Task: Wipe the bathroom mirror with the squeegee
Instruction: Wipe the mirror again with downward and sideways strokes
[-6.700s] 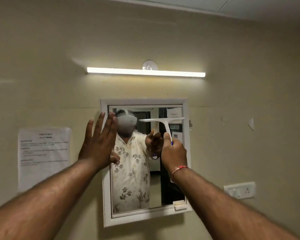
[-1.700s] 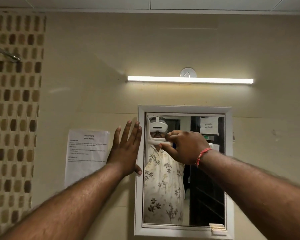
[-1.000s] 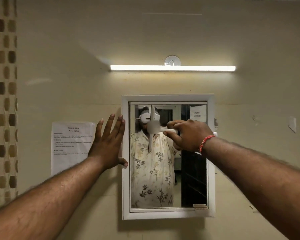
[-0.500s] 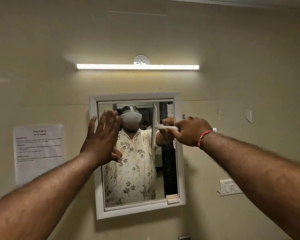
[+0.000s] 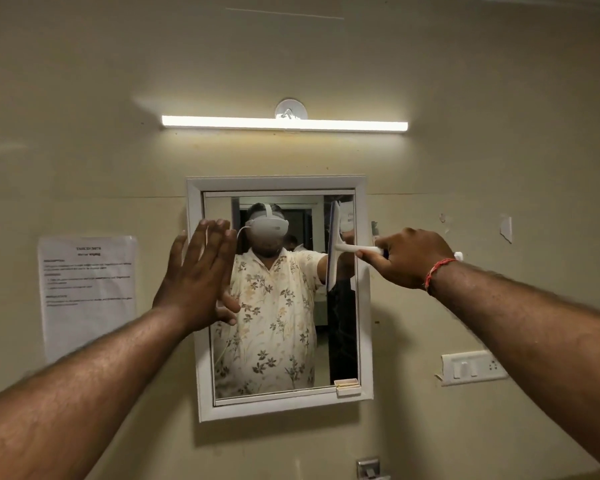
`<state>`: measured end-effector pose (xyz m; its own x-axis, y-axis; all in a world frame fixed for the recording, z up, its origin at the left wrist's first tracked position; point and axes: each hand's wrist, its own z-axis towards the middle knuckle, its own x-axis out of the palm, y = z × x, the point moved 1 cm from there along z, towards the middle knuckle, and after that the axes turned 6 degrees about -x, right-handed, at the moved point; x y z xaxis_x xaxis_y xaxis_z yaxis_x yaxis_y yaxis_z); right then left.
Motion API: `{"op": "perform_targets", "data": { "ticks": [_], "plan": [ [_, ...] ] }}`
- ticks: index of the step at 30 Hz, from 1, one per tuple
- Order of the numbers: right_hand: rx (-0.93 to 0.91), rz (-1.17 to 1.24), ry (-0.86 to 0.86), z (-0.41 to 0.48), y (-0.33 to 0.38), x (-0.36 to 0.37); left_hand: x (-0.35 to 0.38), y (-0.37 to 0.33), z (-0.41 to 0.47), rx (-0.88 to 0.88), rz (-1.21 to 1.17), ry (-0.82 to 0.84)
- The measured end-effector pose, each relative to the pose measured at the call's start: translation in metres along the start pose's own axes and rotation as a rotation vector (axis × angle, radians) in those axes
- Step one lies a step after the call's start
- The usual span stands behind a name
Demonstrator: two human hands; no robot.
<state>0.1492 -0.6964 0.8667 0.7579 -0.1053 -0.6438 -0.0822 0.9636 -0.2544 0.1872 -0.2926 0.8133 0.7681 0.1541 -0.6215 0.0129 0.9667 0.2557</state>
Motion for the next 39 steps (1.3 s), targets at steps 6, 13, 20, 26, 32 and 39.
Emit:
{"op": "perform_targets", "data": {
  "ticks": [6, 13, 20, 26, 32, 39],
  "plan": [
    [-0.156, 0.126, -0.146, 0.006, 0.055, -0.002, 0.005, 0.050, -0.011, -0.114, 0.012, 0.126],
    [-0.385, 0.081, -0.109, 0.030, 0.156, 0.006, 0.019, 0.051, -0.022, -0.077, 0.000, 0.163],
    [-0.354, 0.002, -0.110, 0.040, 0.195, 0.029, 0.035, 0.046, -0.025, -0.086, -0.019, 0.110],
    [-0.278, 0.076, -0.058, 0.044, 0.201, 0.054, 0.043, 0.046, -0.024, -0.079, -0.014, 0.093],
    [-0.331, 0.078, -0.060, 0.044, 0.212, 0.051, 0.044, 0.046, -0.025, -0.073, -0.007, 0.079],
    [-0.314, 0.082, -0.031, 0.045, 0.215, 0.056, 0.046, 0.047, -0.026, -0.072, 0.013, 0.060]
  ]
}}
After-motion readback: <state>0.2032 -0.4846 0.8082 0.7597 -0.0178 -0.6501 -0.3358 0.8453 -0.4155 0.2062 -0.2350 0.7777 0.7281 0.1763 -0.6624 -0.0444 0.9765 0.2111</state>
